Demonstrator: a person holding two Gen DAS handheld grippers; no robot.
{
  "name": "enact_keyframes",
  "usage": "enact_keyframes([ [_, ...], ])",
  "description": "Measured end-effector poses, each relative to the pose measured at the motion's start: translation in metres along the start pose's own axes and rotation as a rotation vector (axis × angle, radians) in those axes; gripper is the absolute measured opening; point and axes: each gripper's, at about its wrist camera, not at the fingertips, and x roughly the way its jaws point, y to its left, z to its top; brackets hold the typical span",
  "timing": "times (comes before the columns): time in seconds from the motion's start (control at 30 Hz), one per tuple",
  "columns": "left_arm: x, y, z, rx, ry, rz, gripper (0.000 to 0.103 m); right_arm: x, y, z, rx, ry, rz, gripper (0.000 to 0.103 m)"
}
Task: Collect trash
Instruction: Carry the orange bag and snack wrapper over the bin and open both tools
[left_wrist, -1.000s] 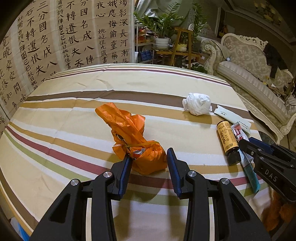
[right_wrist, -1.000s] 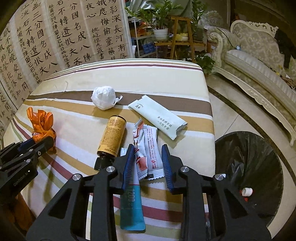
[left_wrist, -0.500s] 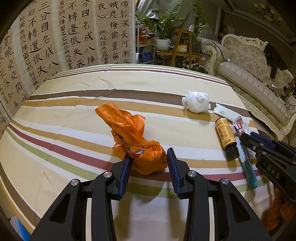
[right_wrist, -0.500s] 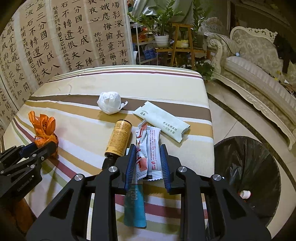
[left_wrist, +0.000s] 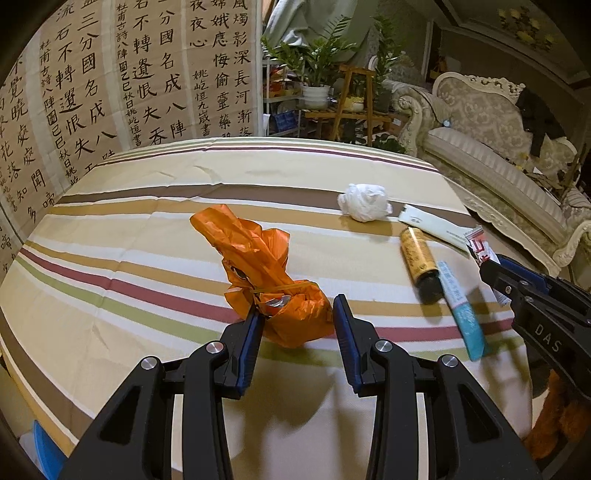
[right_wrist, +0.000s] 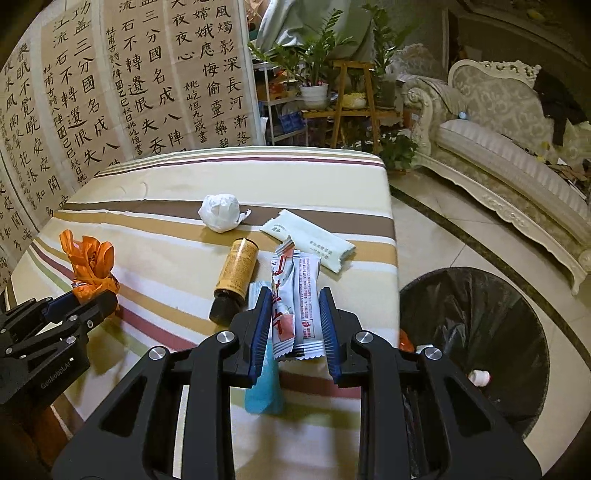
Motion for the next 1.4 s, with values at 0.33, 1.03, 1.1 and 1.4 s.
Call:
enact_keyframes([
  [0.33,-0.014,-0.035,-0.013,0.052,-0.015,-0.042,0.039,-0.027,-0.028,-0.022,0.046,-0.017,-0.041,0.026],
  [1.03,-0.019,-0.135,-0.03,0.224,-0.033,-0.164,0.039,-0.061,-0.12,-0.059,0.199,-0.037,-0.177,0.026],
  [1.1,-0.017,-0.148,-0.028,0.243,-0.036,-0.174,0.039,-0.061,-0.128,-0.06,0.211,-0.037,-0.19,0.026],
  [1.4,-0.007,-0.186,-0.023,0.288,-0.053,-0.192,0.039,-0.062,-0.157,-0.064,0.256,-0.048,-0.248,0.026],
])
